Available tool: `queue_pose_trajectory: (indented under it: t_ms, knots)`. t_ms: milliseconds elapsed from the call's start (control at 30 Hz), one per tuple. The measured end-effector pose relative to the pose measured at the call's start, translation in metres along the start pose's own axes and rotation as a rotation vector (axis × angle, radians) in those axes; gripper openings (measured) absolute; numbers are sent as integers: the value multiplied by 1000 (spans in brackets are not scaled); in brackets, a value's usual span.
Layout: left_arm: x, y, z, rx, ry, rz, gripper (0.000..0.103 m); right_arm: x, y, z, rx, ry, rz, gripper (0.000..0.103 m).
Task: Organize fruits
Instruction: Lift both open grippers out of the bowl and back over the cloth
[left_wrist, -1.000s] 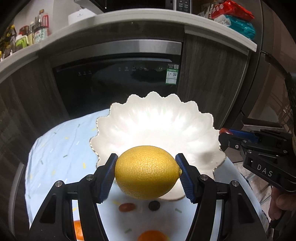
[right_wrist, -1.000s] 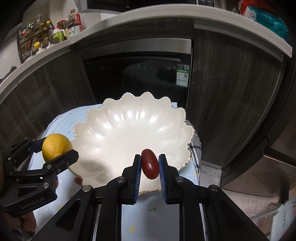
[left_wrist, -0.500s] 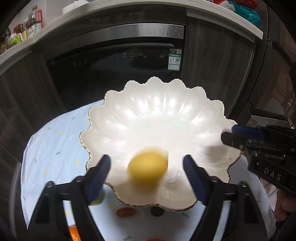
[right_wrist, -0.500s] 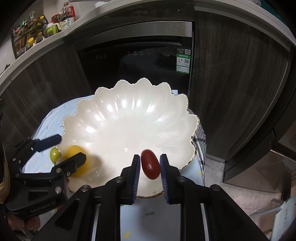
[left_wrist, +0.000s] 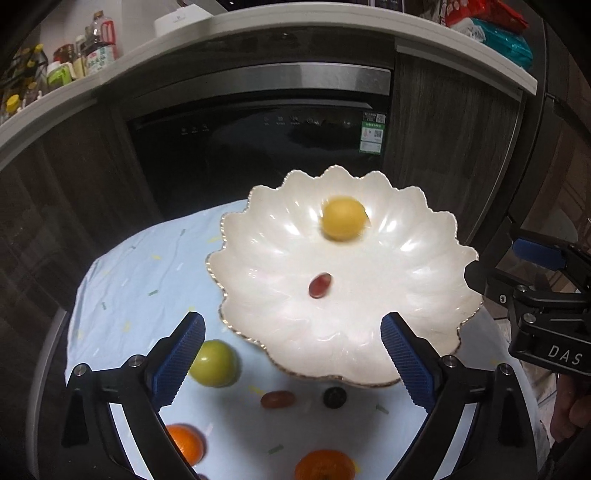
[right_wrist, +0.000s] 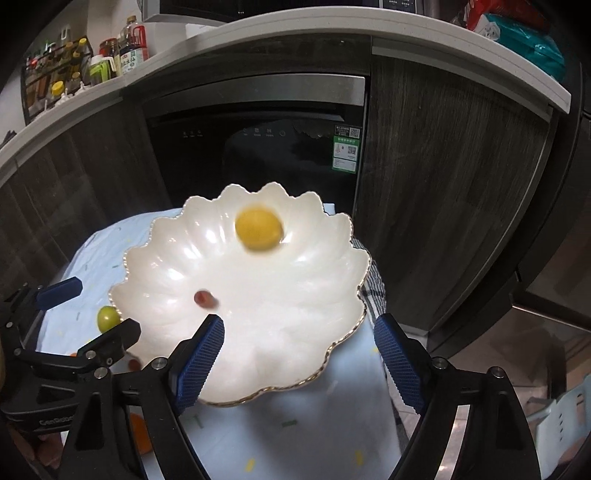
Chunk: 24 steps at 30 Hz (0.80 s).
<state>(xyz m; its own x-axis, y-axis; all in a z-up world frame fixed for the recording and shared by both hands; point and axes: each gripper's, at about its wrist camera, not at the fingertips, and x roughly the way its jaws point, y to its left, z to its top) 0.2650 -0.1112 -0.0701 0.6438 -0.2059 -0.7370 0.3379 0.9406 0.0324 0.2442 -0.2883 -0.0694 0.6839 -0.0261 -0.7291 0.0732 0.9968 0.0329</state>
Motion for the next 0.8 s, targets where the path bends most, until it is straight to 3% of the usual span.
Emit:
queue_pose_trajectory:
  t_ms: [800]
  knots:
    - [-96,25,-33,-62,-63,56,98,-87,44,-19,-36,-77,11,84]
